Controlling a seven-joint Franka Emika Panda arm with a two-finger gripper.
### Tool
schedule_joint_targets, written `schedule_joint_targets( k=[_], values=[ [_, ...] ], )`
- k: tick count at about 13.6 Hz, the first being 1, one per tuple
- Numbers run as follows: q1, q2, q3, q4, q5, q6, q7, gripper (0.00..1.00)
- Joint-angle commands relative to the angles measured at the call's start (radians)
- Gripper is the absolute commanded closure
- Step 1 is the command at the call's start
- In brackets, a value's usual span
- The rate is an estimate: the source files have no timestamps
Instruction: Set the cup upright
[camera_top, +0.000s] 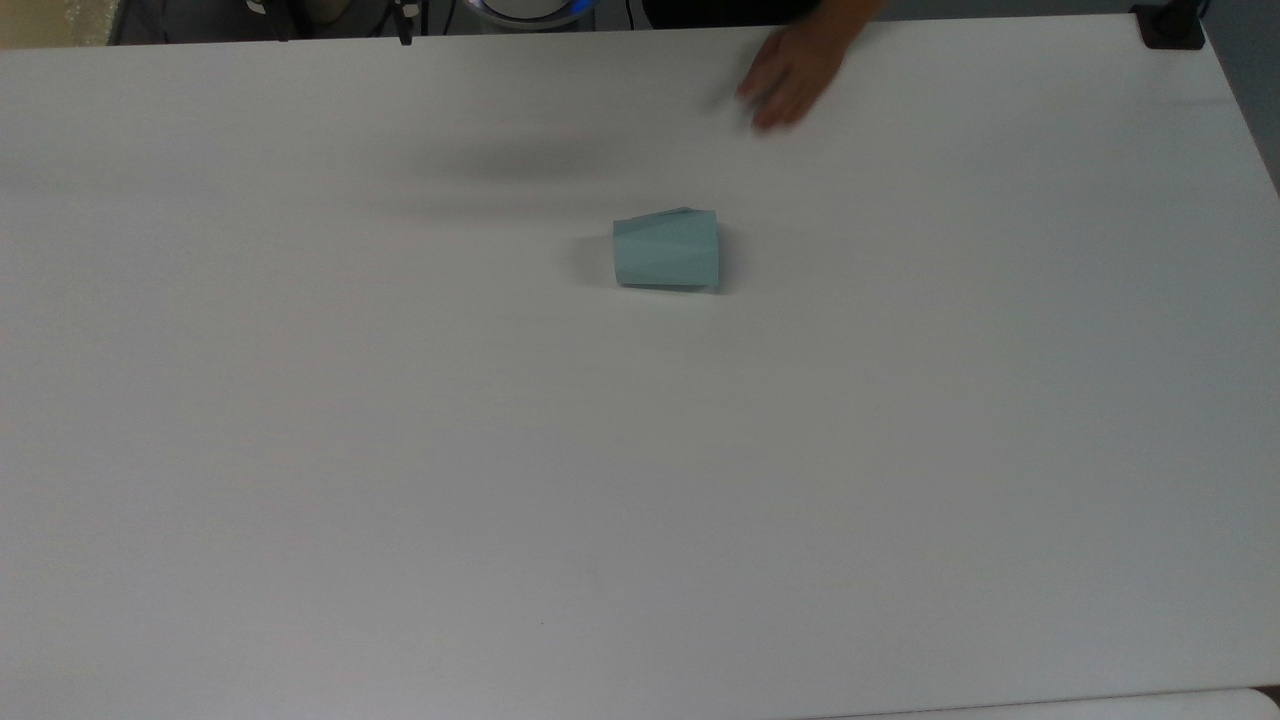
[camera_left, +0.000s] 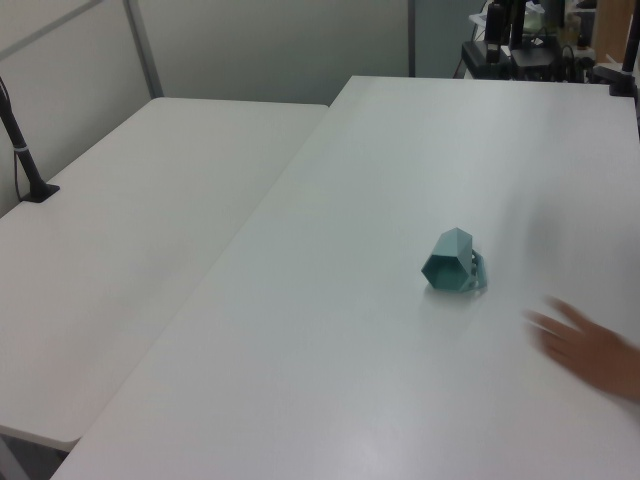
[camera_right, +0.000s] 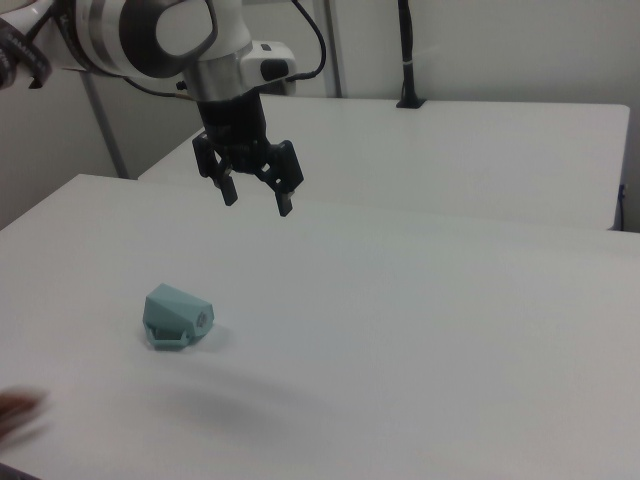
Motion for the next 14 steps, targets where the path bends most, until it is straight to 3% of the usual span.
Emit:
schedule_joint_targets(
  k=[1,10,14],
  values=[
    [-0.003,-0.027,-0.027,-0.004,0.023,-0.043,-0.005,0.00],
    [0.003,-0.036,-0.012,-0.007,0.029,-0.045,0.007,0.00],
    [0.118,-0.008,0.018,0.026,0.005,-0.031,0.166,0.00]
  ],
)
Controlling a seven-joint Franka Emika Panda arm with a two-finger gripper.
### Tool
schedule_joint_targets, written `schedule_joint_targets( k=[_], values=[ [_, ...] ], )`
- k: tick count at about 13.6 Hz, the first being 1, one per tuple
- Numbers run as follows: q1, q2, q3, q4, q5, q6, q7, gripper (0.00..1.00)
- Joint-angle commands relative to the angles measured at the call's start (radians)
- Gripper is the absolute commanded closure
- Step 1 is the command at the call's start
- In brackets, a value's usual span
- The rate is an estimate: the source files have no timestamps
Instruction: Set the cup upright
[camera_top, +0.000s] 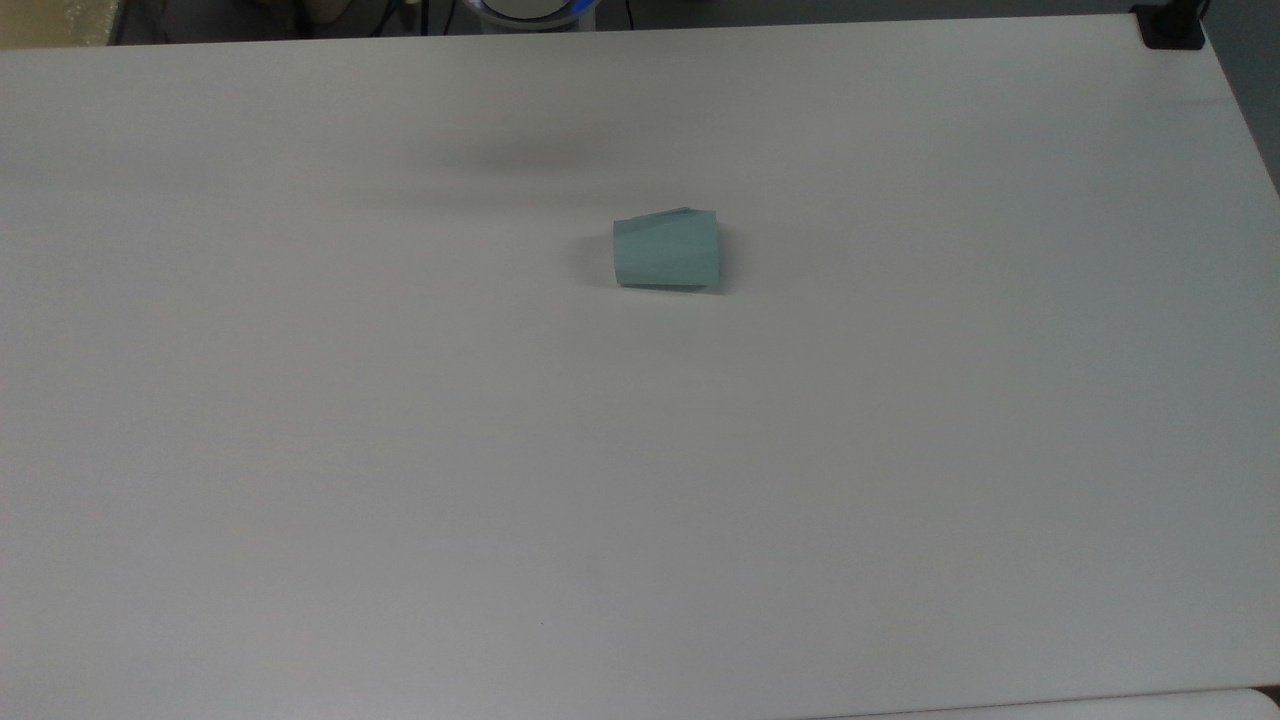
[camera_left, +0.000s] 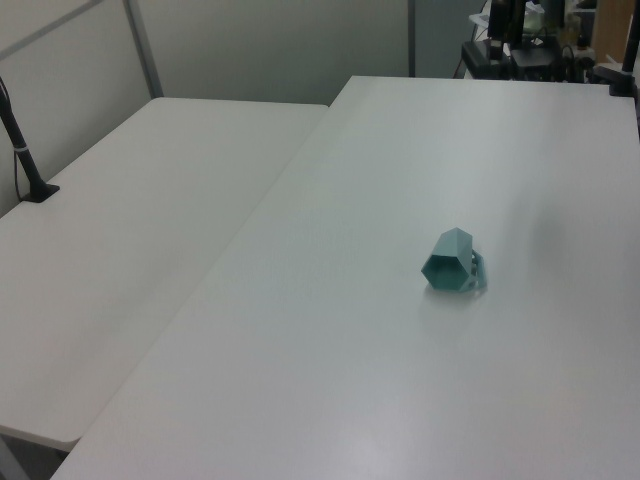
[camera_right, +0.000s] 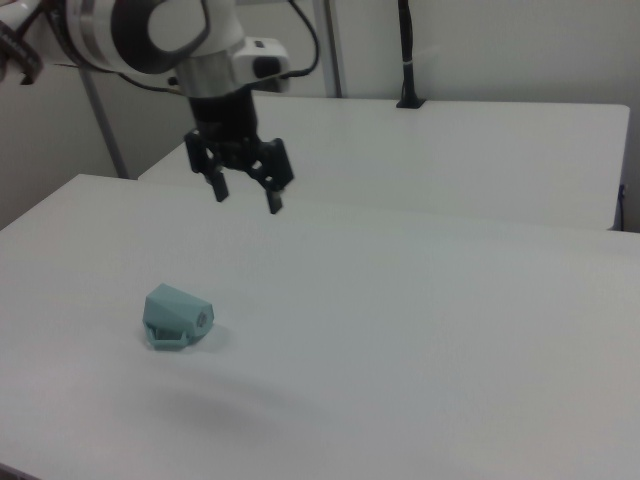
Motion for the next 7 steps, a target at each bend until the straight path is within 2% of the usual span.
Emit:
schedule_joint_targets(
  k=[1,3,4,7],
  values=[
    [0.122,0.030,0.026,0.054,-0.021,-0.016,0.165,0.00],
    [0.194,0.076,0.027,0.108,-0.074,-0.021,0.260,0.00],
    [0.267,0.114,0.026,0.137,-0.122,-0.021,0.331,0.00],
    [0.410,0.209,0.027,0.191,-0.264,-0.028,0.493,0.00]
  ],
)
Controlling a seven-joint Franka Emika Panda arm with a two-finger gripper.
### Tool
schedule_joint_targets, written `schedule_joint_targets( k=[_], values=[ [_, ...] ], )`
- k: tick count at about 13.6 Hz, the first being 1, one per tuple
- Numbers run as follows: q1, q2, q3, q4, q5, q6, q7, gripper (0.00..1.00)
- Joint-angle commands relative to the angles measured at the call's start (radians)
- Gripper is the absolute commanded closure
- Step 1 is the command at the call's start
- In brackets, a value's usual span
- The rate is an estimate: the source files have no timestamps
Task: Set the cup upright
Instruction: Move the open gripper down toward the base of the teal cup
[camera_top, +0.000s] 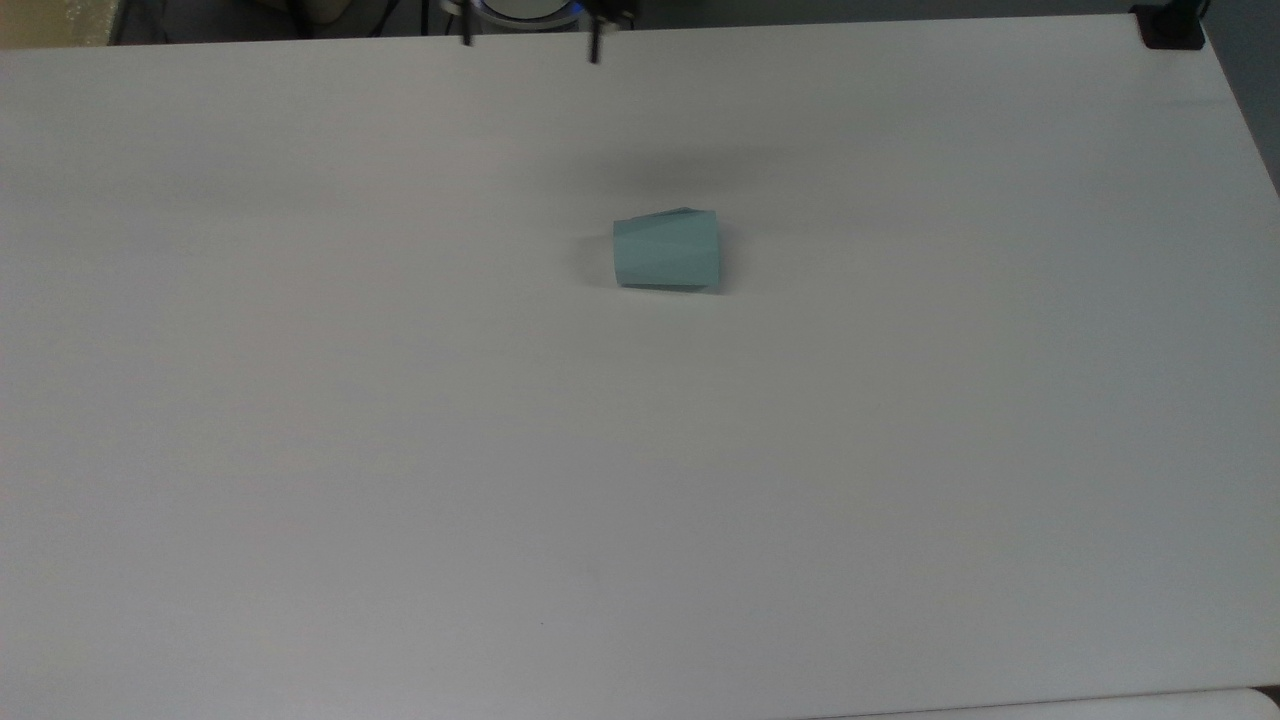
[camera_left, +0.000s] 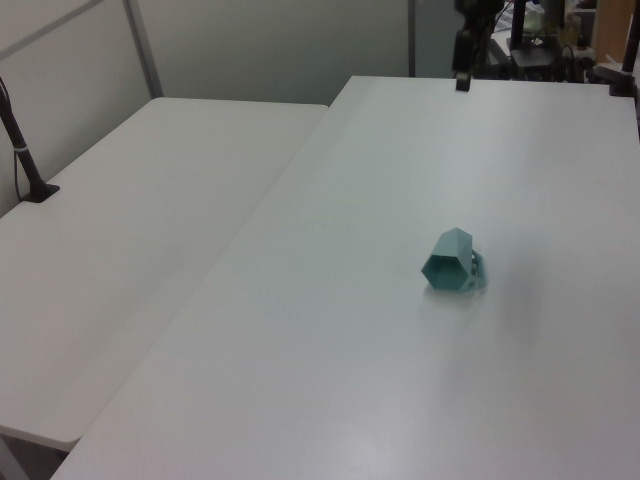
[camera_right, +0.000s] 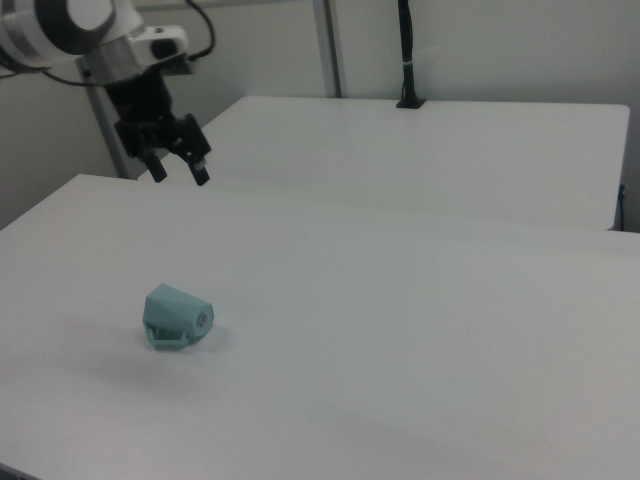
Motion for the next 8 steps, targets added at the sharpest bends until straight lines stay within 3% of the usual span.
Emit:
schedule_joint_targets(
  k=[1,5,8],
  values=[
    [0.183,0.156,-0.014,0.112,-0.168,-0.033,0.201,0.00],
    [0.330,0.299,-0.014,0.202,-0.302,-0.160,0.341,0.00],
    [0.447,0.362,-0.014,0.205,-0.410,-0.208,0.430,0.00]
  ],
)
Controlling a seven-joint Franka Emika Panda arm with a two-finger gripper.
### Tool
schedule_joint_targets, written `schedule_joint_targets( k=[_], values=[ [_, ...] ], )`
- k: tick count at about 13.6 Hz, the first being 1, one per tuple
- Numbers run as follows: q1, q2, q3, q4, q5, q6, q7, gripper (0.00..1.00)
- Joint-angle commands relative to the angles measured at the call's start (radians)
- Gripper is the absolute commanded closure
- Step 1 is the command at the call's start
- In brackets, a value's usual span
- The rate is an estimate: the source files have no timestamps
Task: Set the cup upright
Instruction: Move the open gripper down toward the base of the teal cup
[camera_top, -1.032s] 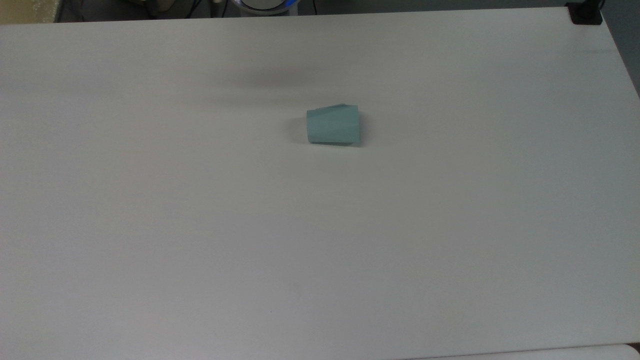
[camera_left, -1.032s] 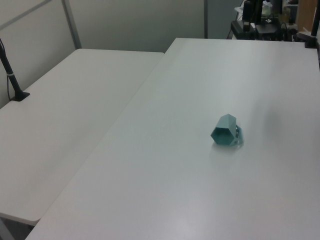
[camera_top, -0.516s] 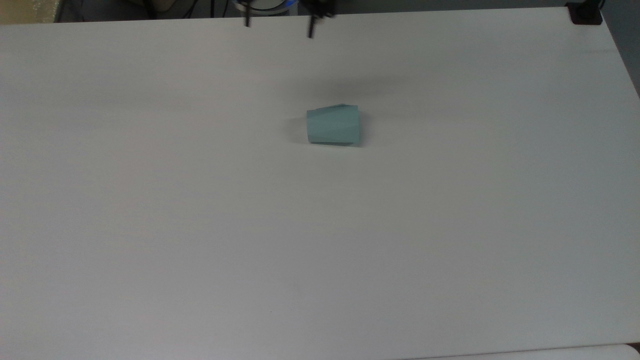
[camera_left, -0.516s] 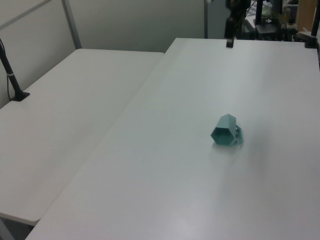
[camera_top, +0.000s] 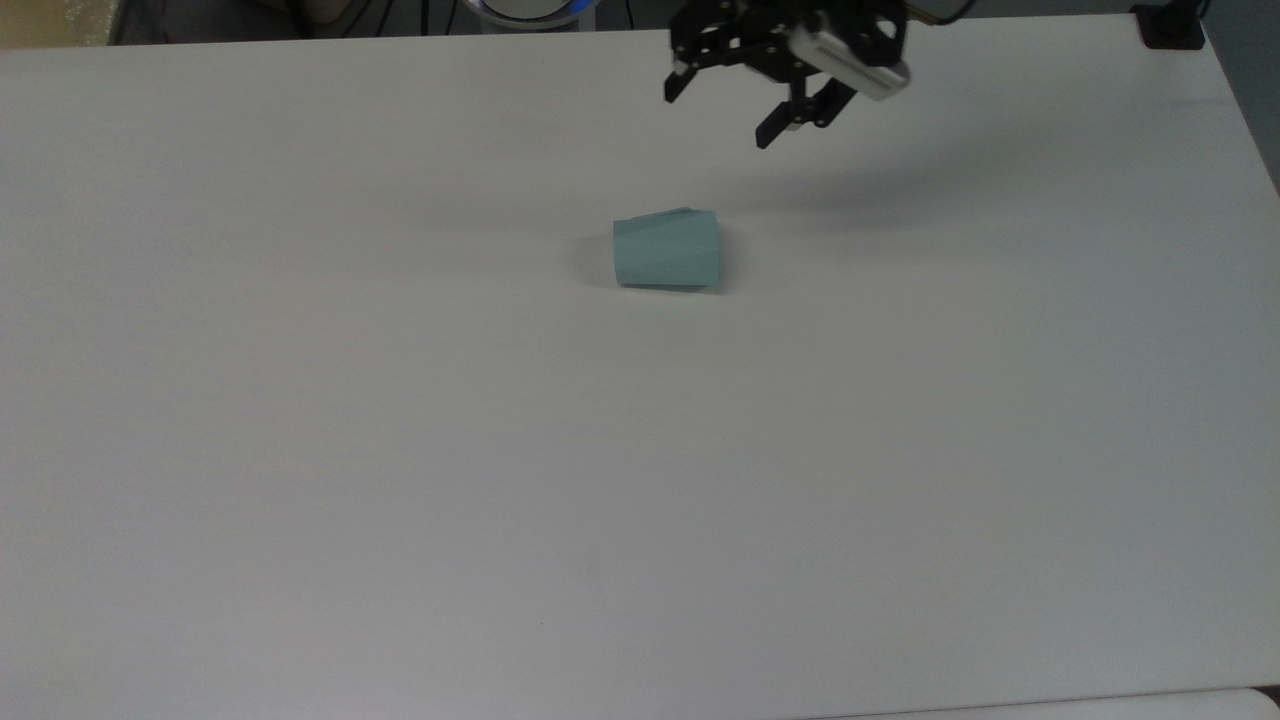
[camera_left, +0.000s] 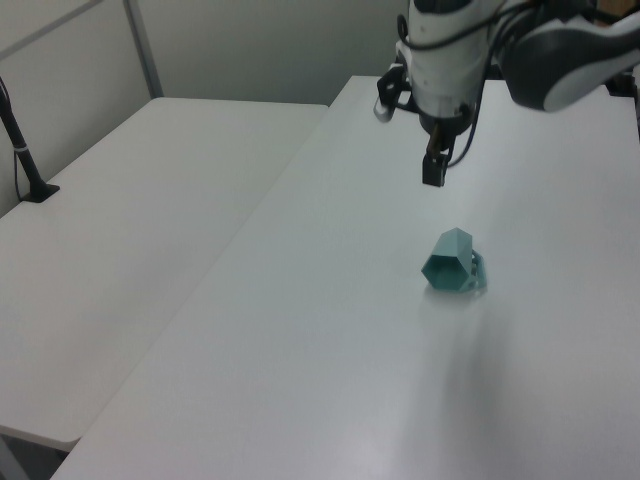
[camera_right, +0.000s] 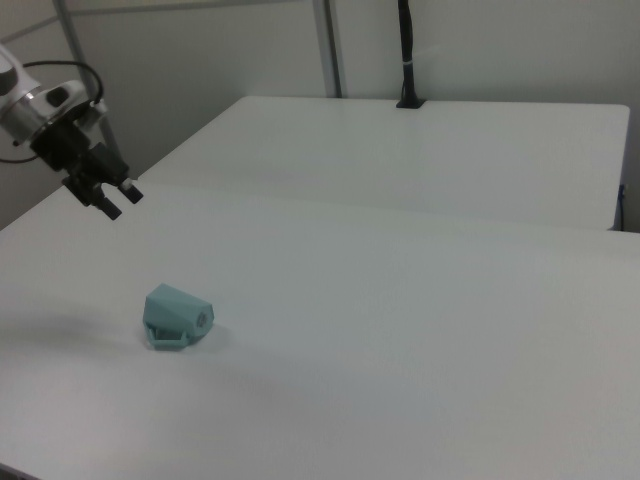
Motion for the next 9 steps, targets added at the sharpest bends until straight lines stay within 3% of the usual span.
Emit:
schedule_joint_targets(
  k=[1,4,9],
  values=[
    [0.133,0.098,-0.019,0.047,-0.141,-0.088,0.092,0.00],
    [0.195,0.182,-0.018,0.037,-0.230,-0.088,0.142,0.00],
    [0.201,0.274,-0.013,0.025,-0.260,-0.077,0.153,0.00]
  ],
)
